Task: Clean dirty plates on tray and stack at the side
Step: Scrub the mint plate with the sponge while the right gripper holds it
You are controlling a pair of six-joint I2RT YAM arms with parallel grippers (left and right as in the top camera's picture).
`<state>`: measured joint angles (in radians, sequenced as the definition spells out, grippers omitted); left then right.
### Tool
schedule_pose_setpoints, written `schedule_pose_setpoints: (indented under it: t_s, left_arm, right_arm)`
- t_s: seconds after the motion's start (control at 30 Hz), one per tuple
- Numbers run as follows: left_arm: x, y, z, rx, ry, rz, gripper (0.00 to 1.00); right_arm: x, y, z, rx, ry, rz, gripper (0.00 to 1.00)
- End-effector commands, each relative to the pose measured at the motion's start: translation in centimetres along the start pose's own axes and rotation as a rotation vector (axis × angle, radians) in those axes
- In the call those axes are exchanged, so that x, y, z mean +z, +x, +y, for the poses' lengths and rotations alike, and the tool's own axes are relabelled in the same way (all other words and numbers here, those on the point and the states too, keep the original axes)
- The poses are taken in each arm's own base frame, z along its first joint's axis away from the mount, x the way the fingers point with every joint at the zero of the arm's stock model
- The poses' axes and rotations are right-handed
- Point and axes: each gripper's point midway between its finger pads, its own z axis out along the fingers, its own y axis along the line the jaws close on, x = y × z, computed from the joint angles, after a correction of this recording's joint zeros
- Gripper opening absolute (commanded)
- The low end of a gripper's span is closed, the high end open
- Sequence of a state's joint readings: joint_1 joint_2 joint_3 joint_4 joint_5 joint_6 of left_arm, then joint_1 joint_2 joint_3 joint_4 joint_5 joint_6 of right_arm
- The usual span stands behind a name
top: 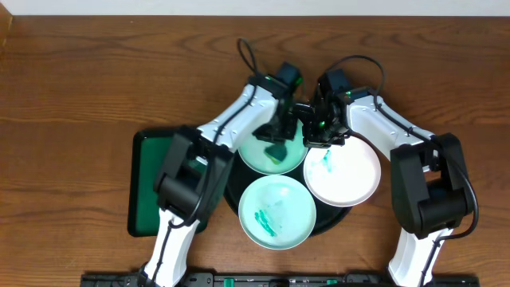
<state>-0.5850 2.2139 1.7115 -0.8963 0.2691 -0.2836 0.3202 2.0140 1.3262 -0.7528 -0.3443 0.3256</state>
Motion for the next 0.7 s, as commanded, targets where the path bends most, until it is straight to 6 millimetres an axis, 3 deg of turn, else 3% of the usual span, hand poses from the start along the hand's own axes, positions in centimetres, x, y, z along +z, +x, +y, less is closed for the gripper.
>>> schedule_pose_setpoints:
  t_s: [0.0, 0.17, 0.37, 0.5, 0.57, 0.6, 0.67]
  left_arm:
    - [1.8, 2.2, -3.2, 0.031, 0.13, 0.104, 0.07]
    - [1.5, 1.6, -4.5, 0.029, 0.227, 0.095, 0.07]
    - [0.6, -2.8, -1.8, -0.091, 0.25, -0.033, 0.07]
    - [0.2, -5.1, 3.2, -0.21, 0.127, -0.116, 0.07]
    - [0.0, -5.4, 5.9, -0.25, 0.049, -0.132, 0.07]
    - [-0.2, -5.2, 8.6, -0.29, -0.031, -0.134, 0.07]
    - [-0.5, -4.5, 11.1, -0.33, -0.103, -0.116, 0.07]
  right_arm:
    - [0.0, -0.3, -1.3, -0.017, 0.055, -0.015, 0.01]
    - [0.0, -0.3, -1.3, -0.016, 0.054, -0.014, 0.01]
    - [0.0, -0.2, -1.4, -0.015, 0.056, -0.01, 0.01]
    - [0.0, 0.1, -1.4, -0.012, 0.059, -0.001, 0.01]
    - [0.0, 0.2, -1.5, -0.011, 0.06, 0.003, 0.01]
    - [0.0, 0.3, -1.5, -0.01, 0.061, 0.006, 0.01]
    - [0.0, 0.2, -1.5, -0.01, 0.061, 0.005, 0.01]
